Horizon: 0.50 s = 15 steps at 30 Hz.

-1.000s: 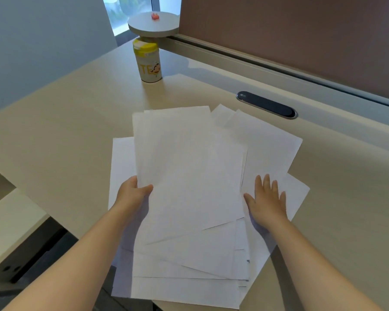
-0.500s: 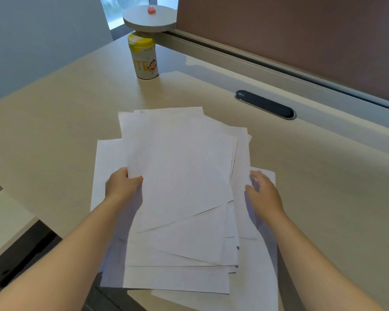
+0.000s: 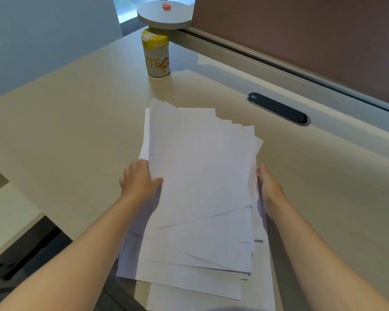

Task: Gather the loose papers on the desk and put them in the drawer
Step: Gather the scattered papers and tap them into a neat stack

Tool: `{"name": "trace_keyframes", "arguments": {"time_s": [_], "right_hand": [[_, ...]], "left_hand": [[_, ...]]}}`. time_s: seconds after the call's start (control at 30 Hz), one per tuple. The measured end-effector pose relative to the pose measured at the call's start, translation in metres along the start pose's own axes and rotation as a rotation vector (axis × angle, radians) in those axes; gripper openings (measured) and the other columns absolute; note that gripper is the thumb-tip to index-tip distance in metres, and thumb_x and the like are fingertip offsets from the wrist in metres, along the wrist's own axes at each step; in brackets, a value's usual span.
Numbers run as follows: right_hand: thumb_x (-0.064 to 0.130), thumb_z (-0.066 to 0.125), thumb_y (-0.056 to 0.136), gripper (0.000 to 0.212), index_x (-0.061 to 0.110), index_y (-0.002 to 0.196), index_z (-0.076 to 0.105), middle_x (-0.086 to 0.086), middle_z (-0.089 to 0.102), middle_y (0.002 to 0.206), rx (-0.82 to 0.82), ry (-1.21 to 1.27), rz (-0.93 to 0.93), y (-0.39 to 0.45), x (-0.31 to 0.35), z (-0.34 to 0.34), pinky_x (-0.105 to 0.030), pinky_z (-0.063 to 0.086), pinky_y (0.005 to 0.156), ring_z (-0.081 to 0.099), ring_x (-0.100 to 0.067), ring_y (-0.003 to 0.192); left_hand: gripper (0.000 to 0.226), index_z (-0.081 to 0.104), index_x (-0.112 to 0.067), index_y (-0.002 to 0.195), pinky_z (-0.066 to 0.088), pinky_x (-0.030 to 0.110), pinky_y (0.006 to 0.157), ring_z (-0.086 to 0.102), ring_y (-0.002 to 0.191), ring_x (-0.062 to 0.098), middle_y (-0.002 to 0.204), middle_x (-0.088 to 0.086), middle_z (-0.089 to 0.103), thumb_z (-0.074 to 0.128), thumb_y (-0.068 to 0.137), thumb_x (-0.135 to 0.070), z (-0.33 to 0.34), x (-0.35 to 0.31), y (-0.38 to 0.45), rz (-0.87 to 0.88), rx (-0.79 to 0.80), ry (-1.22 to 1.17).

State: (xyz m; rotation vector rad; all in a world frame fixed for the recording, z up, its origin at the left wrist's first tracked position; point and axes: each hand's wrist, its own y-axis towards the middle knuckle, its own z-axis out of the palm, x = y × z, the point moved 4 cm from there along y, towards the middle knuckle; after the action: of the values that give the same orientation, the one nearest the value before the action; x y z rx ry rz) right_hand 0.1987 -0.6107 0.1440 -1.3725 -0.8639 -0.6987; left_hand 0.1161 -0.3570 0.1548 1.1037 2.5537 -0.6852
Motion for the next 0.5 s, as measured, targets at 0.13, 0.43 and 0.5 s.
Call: {"name": "trace_keyframes", "arguments": {"time_s": [0.13,0.43,0.5], "right_hand": [[0.035,0.043,0.090,0.057,0.002,0.135,0.036,-0.015,0.038,0.144,-0.192,-0.740,0.016,-0.007,0.003,-0.011,-0.039,0.029,0.109,0.032,-0.033,0.133],[0.020,0.052,0.086,0.056,0.012,0.139,0.034,-0.010,0.039,0.142,0.012,-0.632,-0.085,-0.009,-0.006,0.025,-0.040,0.032,0.110,0.037,-0.028,0.131],[0.009,0.051,0.087,0.049,0.009,0.134,0.040,-0.007,0.048,0.135,0.069,-0.465,-0.094,-0.010,-0.003,0.025,-0.031,0.039,0.102,0.048,-0.019,0.118]], "left_hand": [[0.066,0.038,-0.010,0.132,0.029,0.043,0.104,0.031,0.130,0.036,0.141,0.013,0.035,0.062,0.078,-0.040,-0.003,0.018,-0.001,-0.154,-0.030,0.015],[0.078,0.033,-0.005,0.136,0.029,0.042,0.111,0.034,0.134,0.035,0.141,0.017,0.039,0.067,0.073,-0.035,0.016,0.009,0.000,-0.038,0.176,-0.313],[0.073,0.037,-0.003,0.133,0.036,0.044,0.107,0.043,0.129,0.032,0.138,0.015,0.045,0.070,0.072,-0.027,0.007,0.016,0.005,-0.052,0.185,-0.507]]}}
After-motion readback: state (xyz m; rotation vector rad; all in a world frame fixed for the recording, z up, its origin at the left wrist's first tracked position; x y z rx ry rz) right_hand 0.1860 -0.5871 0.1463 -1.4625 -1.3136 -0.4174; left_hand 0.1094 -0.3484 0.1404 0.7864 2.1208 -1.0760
